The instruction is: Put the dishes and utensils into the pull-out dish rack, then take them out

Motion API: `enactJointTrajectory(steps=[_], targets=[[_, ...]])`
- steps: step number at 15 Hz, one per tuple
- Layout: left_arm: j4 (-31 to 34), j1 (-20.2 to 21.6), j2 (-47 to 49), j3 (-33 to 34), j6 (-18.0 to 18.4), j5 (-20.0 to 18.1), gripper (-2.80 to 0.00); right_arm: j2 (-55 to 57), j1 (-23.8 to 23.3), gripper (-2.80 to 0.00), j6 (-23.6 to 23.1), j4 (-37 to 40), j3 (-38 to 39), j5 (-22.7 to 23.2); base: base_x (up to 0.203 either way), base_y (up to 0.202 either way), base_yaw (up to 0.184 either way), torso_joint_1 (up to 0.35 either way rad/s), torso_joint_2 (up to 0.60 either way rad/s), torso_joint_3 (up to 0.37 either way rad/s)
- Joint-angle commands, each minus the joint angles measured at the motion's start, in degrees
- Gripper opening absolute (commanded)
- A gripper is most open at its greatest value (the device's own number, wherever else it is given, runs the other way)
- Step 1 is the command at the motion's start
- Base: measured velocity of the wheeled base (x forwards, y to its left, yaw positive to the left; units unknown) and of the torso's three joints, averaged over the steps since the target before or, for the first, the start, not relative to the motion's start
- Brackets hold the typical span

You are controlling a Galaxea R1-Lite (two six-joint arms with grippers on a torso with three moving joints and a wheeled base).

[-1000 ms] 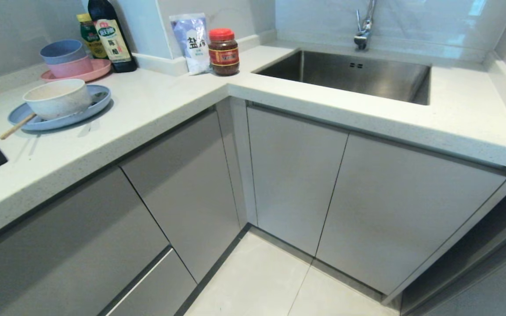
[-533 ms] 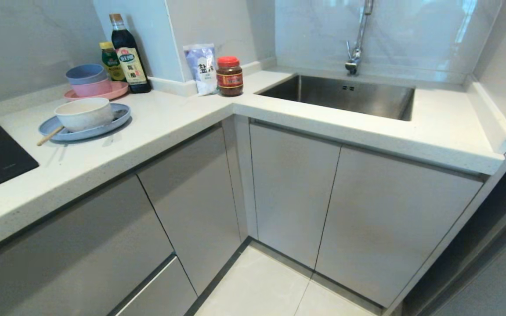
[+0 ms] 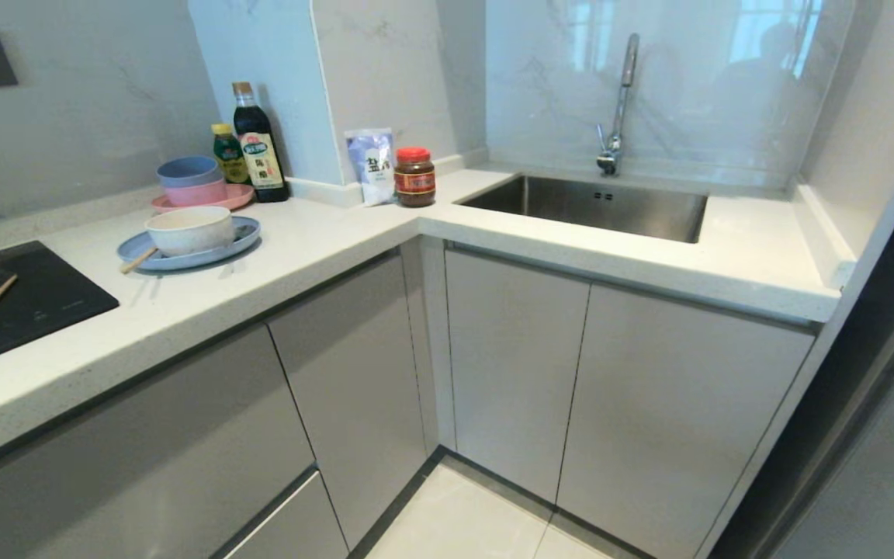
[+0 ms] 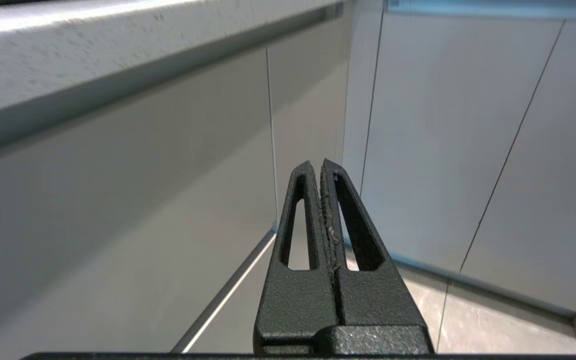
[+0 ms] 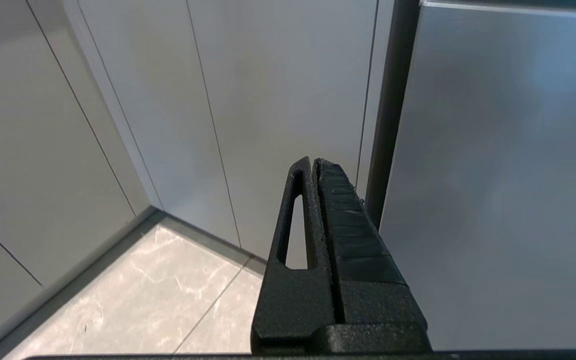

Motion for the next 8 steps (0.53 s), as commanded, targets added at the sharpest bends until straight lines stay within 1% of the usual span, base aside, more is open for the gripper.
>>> enactJointTrajectory(steps=[1,6,8], targets=[[0.0,0.0,0.1,1.5,0.0,0.0,-2.8,-0.2,0.0,-2.8,0.0,0.0,0.1,0.0,0.0,0.0,0.0,-0.002,0.0,0.207],[0.1,0.0,0.1,1.5,-0.1,0.0,-2.8,-0.2,0.0,-2.8,0.0,0.0,0.1,0.0,0.0,0.0,0.0,0.006,0.0,0.194],[0.1,0.0,0.1,1.5,-0.2,0.1,-2.8,-0.2,0.0,-2.8,0.1,0.0,0.1,0.0,0.0,0.0,0.0,0.004,0.0,0.076]])
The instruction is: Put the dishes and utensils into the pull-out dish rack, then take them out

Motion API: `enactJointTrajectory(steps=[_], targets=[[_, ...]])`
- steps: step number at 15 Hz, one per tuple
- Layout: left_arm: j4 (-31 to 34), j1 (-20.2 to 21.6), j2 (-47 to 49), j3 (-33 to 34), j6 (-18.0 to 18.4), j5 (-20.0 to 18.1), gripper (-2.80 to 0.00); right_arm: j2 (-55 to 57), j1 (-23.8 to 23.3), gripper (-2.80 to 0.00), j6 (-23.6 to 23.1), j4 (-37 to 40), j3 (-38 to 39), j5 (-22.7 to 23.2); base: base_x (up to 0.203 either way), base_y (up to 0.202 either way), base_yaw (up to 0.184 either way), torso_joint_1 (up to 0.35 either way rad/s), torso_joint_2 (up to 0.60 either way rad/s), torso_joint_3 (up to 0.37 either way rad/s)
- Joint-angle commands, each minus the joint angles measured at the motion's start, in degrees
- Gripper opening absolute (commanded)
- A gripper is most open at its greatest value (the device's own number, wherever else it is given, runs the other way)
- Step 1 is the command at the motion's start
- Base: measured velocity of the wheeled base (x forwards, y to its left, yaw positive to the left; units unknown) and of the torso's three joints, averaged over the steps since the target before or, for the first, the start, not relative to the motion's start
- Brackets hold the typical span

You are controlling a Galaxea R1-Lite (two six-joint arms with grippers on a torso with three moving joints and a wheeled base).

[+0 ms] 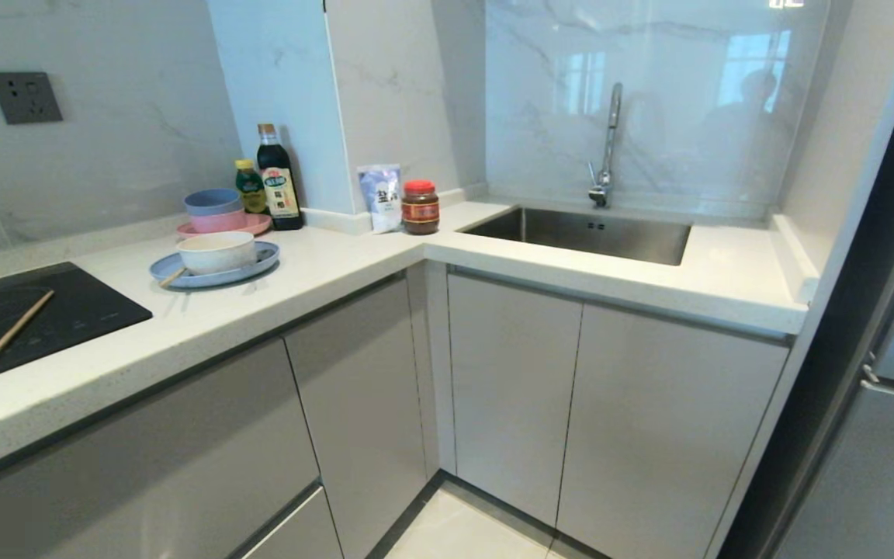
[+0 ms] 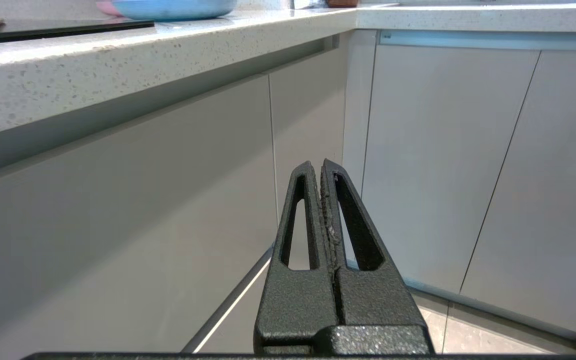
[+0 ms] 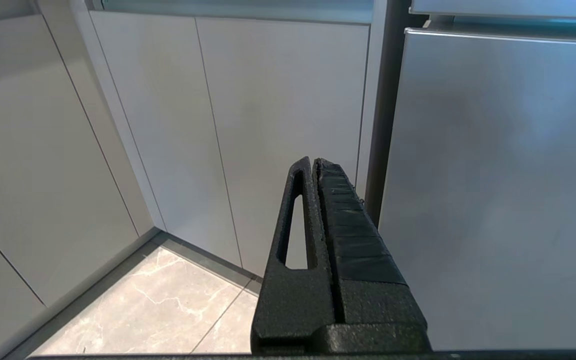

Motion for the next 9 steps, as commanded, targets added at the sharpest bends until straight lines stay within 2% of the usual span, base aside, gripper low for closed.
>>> enactJointTrajectory(steps=[1,6,9], targets=[[0.1,0.0,0.0,1.5,-0.2,0.2,-2.8,-0.2,0.1,-2.8,0.0,0.0,0.1,0.0,0.0,0.0,0.0,-0.001,0.0,0.035],[-0.2,0.0,0.1,1.5,-6.9,2.8,-2.8,-0.2,0.1,-2.8,0.0,0.0,0.1,0.0,0.0,0.0,0.0,0.0,0.0,0.0],[-0.2,0.0,0.1,1.5,-7.0,2.8,-2.8,-0.2,0.0,-2.8,0.0,0.0,0.1,0.0,0.0,0.0,0.0,0.0,0.0,0.0]])
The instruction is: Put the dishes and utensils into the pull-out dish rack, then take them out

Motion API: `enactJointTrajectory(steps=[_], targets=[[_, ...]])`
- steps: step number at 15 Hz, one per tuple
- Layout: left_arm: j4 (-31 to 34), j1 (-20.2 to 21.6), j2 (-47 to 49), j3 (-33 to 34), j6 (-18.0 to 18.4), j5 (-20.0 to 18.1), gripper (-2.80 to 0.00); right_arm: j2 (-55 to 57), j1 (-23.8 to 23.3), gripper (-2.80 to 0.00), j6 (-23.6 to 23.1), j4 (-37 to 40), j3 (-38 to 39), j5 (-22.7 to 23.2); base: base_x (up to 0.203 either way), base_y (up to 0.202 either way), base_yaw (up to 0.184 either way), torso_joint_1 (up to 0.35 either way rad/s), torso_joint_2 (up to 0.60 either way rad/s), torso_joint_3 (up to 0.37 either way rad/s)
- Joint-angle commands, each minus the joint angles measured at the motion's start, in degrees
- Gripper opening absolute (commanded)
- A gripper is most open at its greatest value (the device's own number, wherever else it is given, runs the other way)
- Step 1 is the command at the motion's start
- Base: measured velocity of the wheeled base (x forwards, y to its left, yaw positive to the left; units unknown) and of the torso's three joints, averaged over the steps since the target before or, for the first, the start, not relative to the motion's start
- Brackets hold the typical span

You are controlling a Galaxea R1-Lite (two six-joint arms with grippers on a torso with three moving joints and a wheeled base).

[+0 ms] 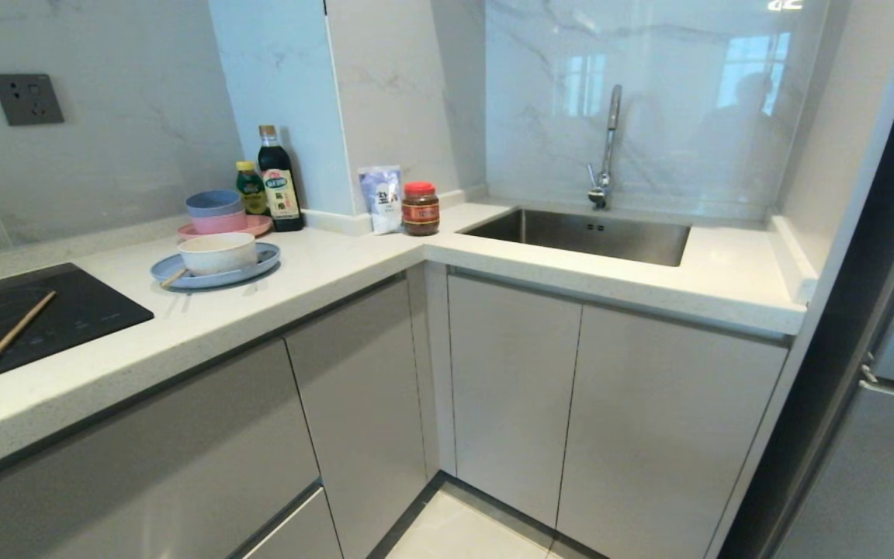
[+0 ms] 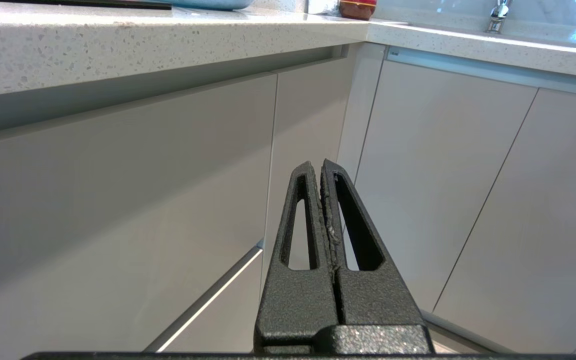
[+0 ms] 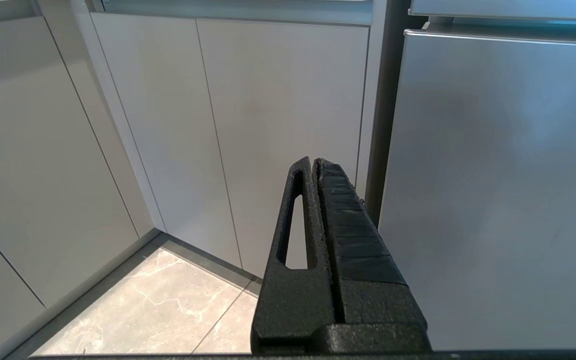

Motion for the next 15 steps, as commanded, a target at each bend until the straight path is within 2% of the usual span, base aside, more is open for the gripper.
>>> enactJointTrajectory(steps=[1,15], targets=[[0.0,0.0,0.1,1.5,0.0,0.0,-2.8,-0.2,0.0,-2.8,0.0,0.0,0.1,-0.1,0.0,0.0,0.0,0.0,0.0,0.0],[0.0,0.0,0.1,1.5,0.0,0.0,-2.8,-0.2,0.0,-2.8,0.0,0.0,0.1,0.0,0.0,0.0,0.0,0.0,0.0,0.0]])
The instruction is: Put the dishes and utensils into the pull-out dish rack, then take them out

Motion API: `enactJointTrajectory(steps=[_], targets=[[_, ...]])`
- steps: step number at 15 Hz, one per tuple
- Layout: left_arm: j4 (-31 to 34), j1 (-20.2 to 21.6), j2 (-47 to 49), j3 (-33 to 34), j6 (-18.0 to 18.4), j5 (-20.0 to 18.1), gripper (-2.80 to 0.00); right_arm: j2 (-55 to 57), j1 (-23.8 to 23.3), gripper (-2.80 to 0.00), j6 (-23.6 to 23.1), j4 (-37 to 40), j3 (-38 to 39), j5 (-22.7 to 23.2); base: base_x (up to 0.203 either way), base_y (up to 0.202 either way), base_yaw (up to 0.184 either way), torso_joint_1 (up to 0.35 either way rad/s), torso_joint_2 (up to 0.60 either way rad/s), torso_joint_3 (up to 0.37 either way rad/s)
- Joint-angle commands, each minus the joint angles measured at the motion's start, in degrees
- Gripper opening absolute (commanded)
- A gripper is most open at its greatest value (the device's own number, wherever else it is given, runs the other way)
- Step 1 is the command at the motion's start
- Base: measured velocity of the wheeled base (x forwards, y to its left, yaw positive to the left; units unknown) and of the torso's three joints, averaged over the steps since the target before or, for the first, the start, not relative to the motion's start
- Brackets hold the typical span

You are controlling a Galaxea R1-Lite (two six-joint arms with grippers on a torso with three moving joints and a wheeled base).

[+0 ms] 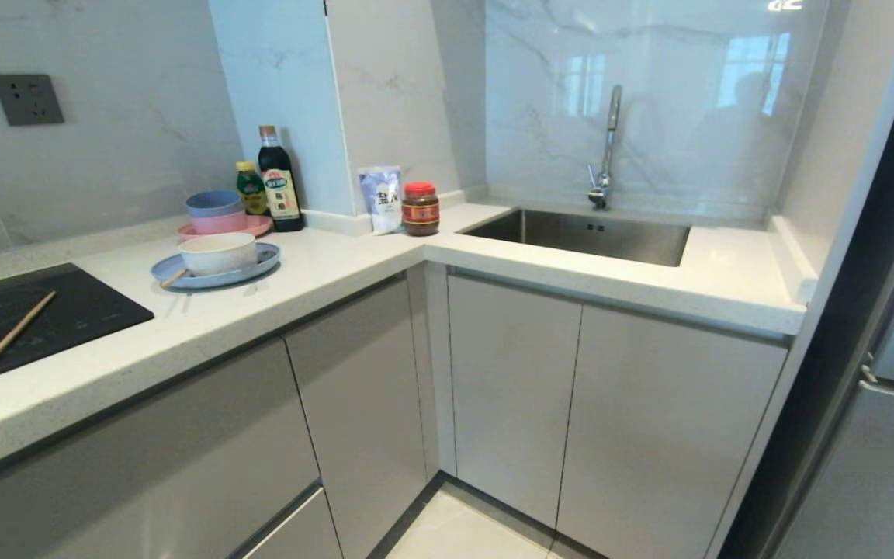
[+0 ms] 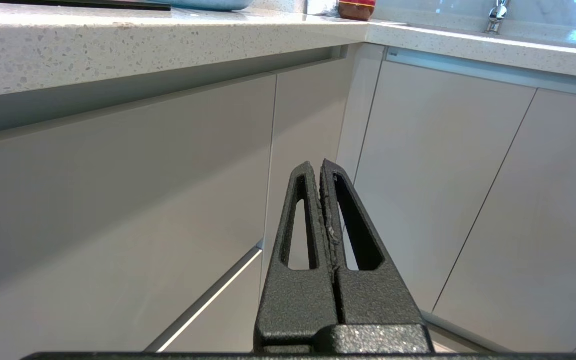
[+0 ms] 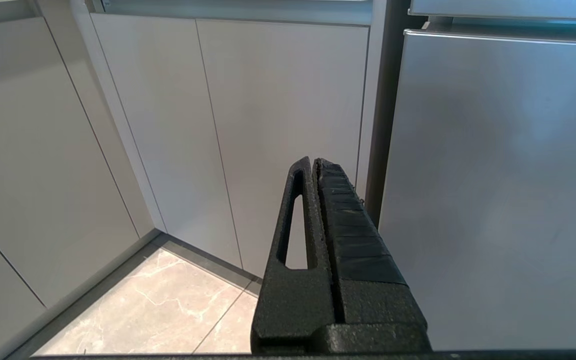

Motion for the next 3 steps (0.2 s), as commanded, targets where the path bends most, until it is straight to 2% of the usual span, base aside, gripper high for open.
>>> enactJointTrajectory(steps=[1,3], targets=[[0.0,0.0,0.1,1.5,0.0,0.0,-2.8,-0.2,0.1,-2.8,-0.1,0.0,0.1,0.0,0.0,0.0,0.0,0.0,0.0,0.0],[0.0,0.0,0.1,1.5,0.0,0.0,-2.8,-0.2,0.0,-2.8,-0.1,0.0,0.1,0.0,0.0,0.0,0.0,0.0,0.0,0.0]])
